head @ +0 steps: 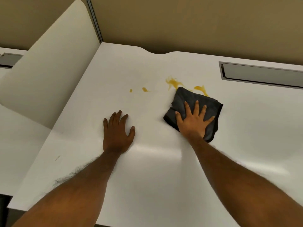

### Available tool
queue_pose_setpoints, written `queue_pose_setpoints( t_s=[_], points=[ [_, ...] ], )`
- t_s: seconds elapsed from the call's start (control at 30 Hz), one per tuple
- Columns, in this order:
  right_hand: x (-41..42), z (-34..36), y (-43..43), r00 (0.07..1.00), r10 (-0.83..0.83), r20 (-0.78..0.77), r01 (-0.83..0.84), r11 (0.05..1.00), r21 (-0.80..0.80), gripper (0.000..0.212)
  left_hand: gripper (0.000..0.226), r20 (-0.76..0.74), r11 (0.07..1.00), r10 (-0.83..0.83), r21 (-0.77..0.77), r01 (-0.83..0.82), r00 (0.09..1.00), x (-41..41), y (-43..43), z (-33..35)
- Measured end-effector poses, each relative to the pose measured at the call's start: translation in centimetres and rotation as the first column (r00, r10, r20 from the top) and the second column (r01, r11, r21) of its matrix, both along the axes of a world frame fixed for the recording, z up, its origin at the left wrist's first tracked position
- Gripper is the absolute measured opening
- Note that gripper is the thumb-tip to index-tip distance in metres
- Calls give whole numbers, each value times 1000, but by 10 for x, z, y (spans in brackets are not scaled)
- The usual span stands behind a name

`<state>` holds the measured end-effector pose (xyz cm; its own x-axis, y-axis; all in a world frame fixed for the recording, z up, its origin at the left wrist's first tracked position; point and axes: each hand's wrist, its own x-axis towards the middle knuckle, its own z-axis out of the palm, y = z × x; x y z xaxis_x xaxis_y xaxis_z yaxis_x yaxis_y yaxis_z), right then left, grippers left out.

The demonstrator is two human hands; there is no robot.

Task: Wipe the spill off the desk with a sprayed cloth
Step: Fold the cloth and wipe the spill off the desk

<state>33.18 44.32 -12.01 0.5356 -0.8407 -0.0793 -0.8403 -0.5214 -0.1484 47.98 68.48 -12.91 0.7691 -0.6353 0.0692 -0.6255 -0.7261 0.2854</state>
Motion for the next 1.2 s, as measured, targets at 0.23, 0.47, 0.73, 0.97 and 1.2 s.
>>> queue_pose_setpoints(
  t_s=[0.23,0.47,0.73,0.97,1.2],
  points=[
    [-40,1,-55,891,451,-57,-451,892,9,66,64,21,1000,-17,13,16,1000,1,0,-2],
    [-4,-6,-13,940,339,-52,-339,941,-10,78,65,32,1000,-16,6,16,999,3,0,-4],
    [23,1,-62,1000,-10,-29,11,999,32,76,64,28,1000,-10,12,10,1000,1,2,-5],
    [13,-2,-106,946,323,-2,-323,946,-9,71,65,1,1000,-16,20,16,1000,1,-1,0],
    [63,4,-129,1000,5,-30,-4,1000,28,85,65,-2,1000,-14,-11,14,1000,2,-3,0]
  ],
)
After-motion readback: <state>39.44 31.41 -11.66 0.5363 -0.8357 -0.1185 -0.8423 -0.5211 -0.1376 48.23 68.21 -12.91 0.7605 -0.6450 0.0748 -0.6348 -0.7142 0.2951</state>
